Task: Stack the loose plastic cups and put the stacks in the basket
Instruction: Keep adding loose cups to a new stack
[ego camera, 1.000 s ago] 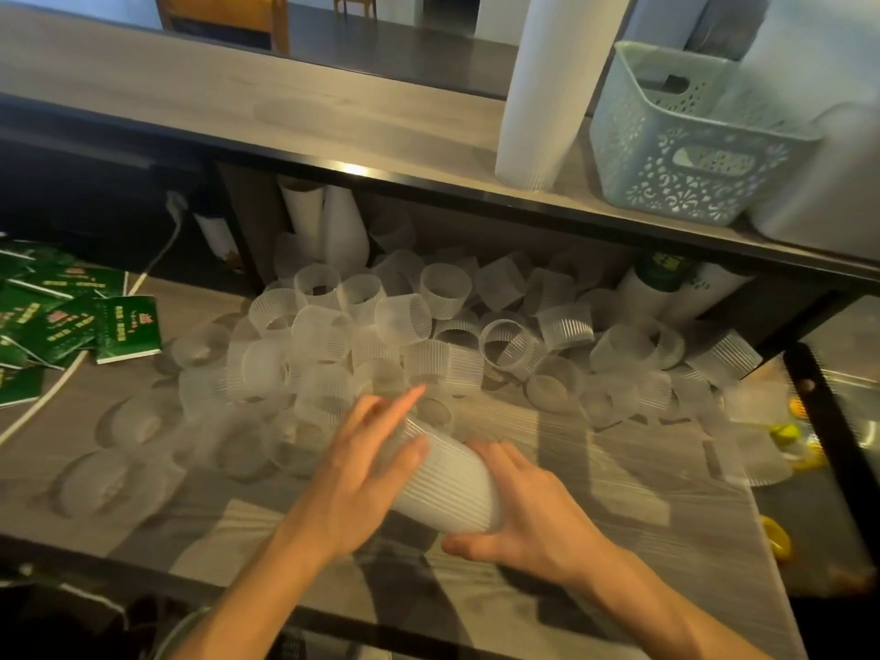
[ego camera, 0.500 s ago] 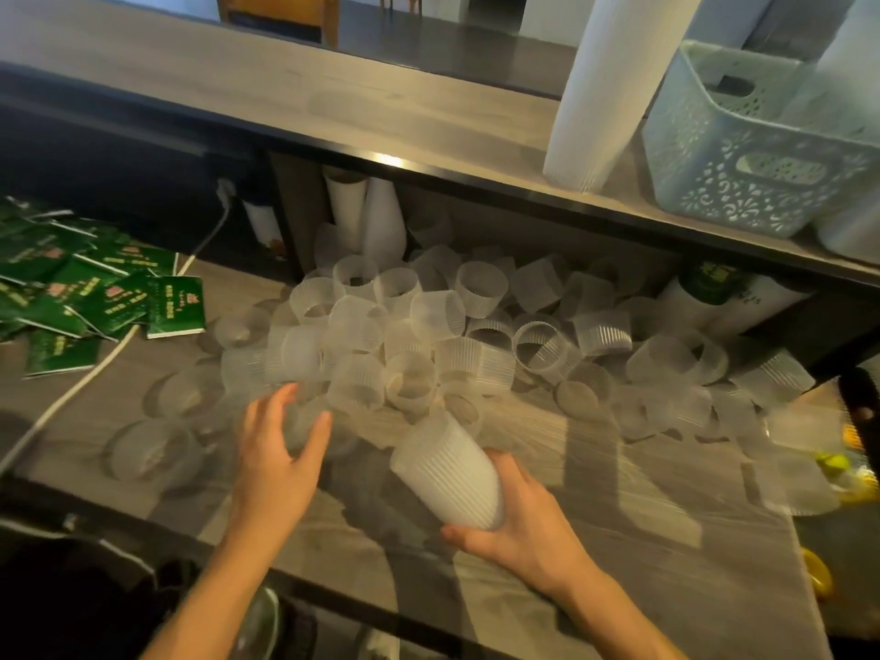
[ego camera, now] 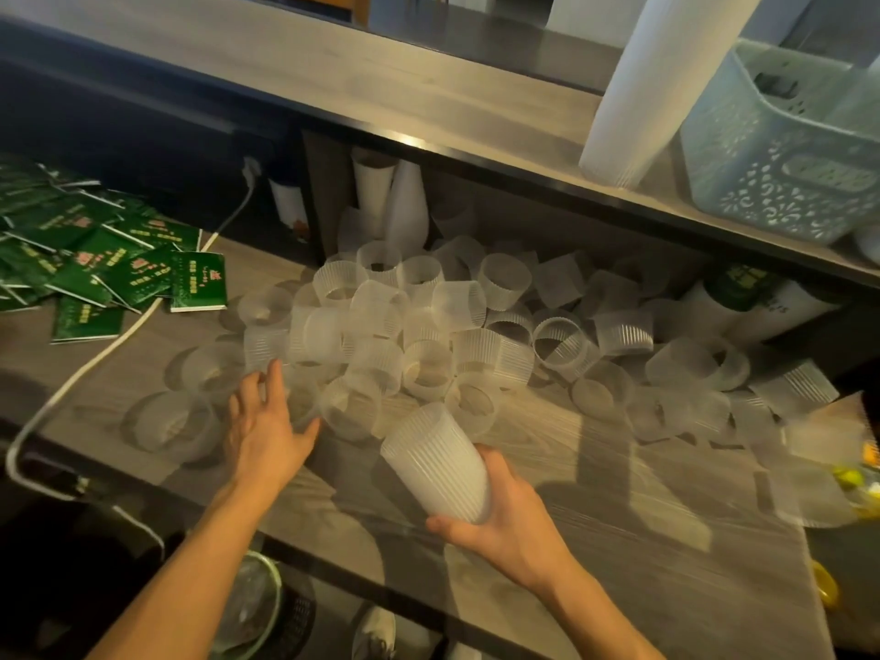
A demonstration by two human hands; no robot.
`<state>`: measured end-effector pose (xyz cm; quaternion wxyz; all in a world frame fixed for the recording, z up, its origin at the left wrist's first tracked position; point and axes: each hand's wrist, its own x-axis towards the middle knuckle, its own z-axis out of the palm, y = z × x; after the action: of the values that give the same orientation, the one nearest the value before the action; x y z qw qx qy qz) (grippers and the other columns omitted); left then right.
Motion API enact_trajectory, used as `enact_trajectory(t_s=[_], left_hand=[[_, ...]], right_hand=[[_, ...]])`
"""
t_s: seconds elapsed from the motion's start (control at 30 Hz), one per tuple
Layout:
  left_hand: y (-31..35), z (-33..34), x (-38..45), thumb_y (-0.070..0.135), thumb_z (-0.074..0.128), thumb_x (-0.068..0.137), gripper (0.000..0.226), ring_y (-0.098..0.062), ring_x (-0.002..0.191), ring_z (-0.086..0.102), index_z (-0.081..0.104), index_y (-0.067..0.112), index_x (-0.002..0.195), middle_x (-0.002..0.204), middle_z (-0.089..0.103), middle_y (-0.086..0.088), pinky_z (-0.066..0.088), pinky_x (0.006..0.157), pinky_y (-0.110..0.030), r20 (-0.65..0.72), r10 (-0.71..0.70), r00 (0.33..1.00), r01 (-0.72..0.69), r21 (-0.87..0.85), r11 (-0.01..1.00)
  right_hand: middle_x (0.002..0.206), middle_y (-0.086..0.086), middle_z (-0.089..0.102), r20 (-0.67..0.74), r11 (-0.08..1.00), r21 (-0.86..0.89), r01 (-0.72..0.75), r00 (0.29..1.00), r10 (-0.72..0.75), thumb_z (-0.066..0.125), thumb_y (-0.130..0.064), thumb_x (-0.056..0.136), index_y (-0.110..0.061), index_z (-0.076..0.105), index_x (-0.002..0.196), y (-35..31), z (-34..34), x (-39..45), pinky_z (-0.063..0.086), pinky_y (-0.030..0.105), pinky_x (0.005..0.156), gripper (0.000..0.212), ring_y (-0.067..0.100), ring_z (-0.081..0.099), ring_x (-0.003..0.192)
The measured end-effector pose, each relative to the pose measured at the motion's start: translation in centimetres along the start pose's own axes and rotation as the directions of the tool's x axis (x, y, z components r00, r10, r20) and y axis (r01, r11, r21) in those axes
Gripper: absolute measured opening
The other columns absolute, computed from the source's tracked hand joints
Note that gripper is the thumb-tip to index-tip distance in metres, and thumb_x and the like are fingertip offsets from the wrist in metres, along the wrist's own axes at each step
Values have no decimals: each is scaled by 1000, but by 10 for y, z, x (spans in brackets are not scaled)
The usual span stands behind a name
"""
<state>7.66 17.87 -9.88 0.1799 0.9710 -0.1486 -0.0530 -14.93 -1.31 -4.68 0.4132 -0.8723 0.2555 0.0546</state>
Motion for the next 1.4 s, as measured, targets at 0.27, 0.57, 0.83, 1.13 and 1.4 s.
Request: enact_trajectory(t_s=[0.27, 0.57, 0.83, 1.13, 1.4], left_hand=[[2, -18, -14, 31, 80, 77, 77, -38, 125, 40, 40, 11, 139, 135, 28, -12, 38, 104, -48, 32, -123, 992, 127, -291, 948], [48, -62, -43, 53, 57, 86, 65, -9, 122, 45, 39, 34, 145, 140, 40, 7, 40, 91, -30, 18, 112, 994, -72, -665, 744], [80, -52, -54, 67, 51, 75, 63, -2, 113, 51, 46, 42, 133, 123, 46, 16, 44, 96, -28, 104, 389, 915, -205, -711, 672], [81, -32, -76, 85, 32, 75, 68, 10, 129, 30, 31, 57, 137, 134, 29, 34, 30, 103, -19, 172, 434, 884, -216, -673, 707], [24, -48, -48, 67, 50, 82, 73, -18, 130, 36, 47, 22, 139, 136, 42, 3, 34, 104, -37, -149, 165, 975, -214, -423, 881]], right_hand=[[123, -14, 48, -24, 1000, -8, -15, 1000, 15, 77, -68, 65, -34, 34, 134, 1, -5, -1, 50, 32, 90, 88, 8, 52, 107], [126, -10, 48, 14, 995, -93, 31, 999, -30, 72, -71, 64, -31, 33, 137, -2, -5, 6, 49, 37, 93, 92, 12, 53, 110], [122, -14, 48, -7, 989, -94, 116, 993, -117, 73, -71, 61, -37, 33, 136, -7, -8, 12, 48, 36, 93, 91, 7, 52, 108], [121, -14, 49, 9, 993, -39, 115, 993, -115, 75, -69, 60, -39, 35, 132, -2, 1, 6, 50, 36, 90, 87, 6, 52, 107], [128, -10, 45, 22, 989, -64, 133, 991, -132, 77, -63, 69, -33, 33, 138, -12, 2, 17, 44, 28, 87, 87, 9, 49, 111]])
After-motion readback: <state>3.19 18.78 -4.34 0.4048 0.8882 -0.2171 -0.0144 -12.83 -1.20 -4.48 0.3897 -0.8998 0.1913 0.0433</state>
